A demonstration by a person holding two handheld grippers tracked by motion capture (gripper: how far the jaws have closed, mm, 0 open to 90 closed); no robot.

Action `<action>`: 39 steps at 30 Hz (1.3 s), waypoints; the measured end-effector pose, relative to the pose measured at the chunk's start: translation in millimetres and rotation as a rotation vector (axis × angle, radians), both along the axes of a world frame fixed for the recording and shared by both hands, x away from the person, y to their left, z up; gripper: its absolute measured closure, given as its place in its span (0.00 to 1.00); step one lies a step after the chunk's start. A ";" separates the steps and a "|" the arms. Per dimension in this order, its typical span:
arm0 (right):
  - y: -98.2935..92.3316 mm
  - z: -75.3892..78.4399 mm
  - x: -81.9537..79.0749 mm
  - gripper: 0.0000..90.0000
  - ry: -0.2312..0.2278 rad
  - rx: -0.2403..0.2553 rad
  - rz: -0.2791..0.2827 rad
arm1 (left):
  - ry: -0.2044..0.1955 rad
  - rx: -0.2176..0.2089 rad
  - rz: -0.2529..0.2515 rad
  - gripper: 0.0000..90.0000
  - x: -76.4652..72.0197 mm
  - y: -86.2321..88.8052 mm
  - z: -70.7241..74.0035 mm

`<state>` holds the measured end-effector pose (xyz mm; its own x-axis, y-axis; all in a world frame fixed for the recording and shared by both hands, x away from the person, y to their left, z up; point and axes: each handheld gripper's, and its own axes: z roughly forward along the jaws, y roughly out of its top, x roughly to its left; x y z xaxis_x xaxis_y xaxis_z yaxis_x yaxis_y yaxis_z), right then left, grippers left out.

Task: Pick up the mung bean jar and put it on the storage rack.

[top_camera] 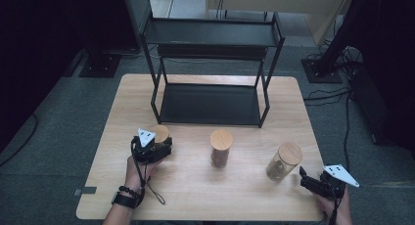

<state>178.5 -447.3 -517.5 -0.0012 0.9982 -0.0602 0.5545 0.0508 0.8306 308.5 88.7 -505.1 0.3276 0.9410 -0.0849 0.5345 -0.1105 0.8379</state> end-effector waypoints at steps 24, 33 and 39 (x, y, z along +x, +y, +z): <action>0.0 0.1 -0.5 0.04 -0.003 0.003 0.006 | 0.005 -0.001 -0.010 0.28 18.9 -27.1 12.6; -0.9 0.3 -0.6 0.04 -0.005 0.013 0.008 | 0.008 0.011 -0.013 0.28 30.1 -37.6 15.0; -0.9 0.3 -0.8 0.04 -0.006 0.012 0.010 | 0.013 0.017 -0.014 0.28 37.2 -45.2 16.6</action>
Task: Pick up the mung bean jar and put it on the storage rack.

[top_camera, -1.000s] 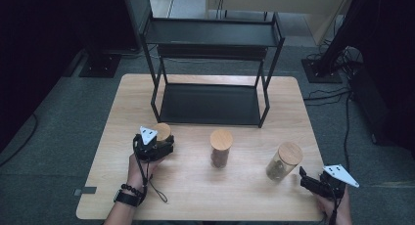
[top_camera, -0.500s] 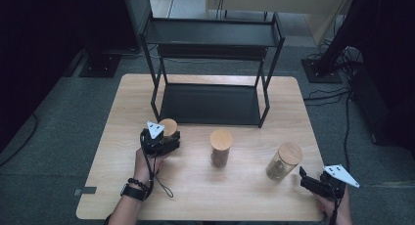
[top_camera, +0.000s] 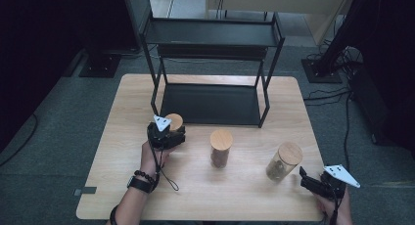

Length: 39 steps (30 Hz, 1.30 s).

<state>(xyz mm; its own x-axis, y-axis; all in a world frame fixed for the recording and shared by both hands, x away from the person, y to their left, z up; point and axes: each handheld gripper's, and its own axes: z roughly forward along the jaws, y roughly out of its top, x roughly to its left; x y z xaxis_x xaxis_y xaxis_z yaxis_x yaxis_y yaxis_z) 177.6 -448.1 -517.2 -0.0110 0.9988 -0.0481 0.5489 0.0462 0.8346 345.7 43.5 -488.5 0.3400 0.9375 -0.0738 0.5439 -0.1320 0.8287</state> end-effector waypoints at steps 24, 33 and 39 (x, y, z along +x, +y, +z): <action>-1.1 0.1 -0.4 0.04 -0.005 0.012 0.007 | -0.005 0.009 0.021 0.28 30.2 -12.6 10.9; -1.1 0.1 -0.2 0.04 -0.002 0.013 0.010 | -0.004 0.014 0.034 0.28 41.5 -15.7 9.8; -1.1 0.1 -0.1 0.04 -0.002 0.015 0.011 | 0.001 0.027 0.032 0.28 48.0 -20.5 8.3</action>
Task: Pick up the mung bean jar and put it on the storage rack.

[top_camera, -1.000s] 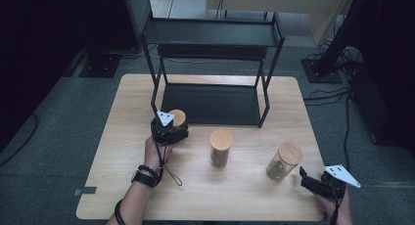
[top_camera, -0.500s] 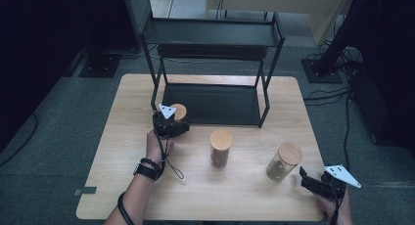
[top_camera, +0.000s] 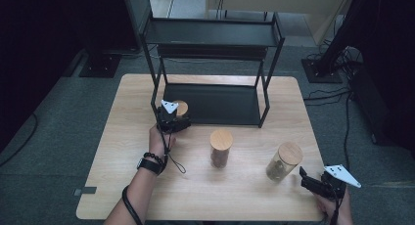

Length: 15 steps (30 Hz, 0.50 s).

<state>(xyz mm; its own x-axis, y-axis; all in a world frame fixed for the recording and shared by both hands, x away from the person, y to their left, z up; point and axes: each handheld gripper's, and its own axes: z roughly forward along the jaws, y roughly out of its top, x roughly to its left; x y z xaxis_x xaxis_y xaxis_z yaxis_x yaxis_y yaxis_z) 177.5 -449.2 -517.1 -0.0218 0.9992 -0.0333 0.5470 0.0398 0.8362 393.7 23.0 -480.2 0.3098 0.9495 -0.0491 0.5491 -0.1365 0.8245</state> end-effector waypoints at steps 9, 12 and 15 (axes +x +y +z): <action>-0.4 0.1 -0.2 0.04 -0.002 0.003 0.003 | 0.012 0.014 0.000 0.28 13.0 -8.3 -2.0; -0.6 0.1 -0.2 0.04 0.000 0.006 0.001 | 0.016 0.016 0.005 0.28 16.2 -9.0 -2.8; -0.6 0.1 -0.2 0.04 0.000 0.005 0.003 | 0.020 0.015 0.010 0.28 20.5 -9.3 -3.5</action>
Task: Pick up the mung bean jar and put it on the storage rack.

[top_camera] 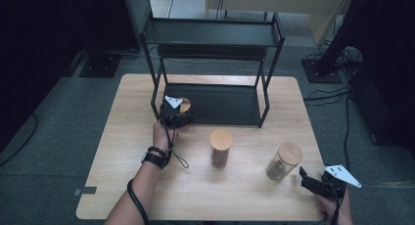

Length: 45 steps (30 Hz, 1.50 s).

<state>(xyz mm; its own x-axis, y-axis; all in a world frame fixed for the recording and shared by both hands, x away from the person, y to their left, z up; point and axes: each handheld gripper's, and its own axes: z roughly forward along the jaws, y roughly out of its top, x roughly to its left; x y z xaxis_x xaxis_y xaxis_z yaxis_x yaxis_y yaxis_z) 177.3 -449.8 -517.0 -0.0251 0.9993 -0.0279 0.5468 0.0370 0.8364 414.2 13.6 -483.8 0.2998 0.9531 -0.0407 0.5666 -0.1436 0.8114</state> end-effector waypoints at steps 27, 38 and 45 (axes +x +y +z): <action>0.5 -0.1 -0.1 0.04 -0.002 -0.005 0.001 | 0.024 0.013 0.018 0.28 28.1 -5.1 -4.8; 0.7 -0.1 -0.1 0.04 -0.002 -0.008 -0.001 | 0.035 0.027 0.048 0.28 41.2 -3.2 -4.8; 0.8 -0.1 0.1 0.04 -0.001 -0.008 0.001 | 0.043 0.041 0.061 0.28 48.1 -4.0 -4.7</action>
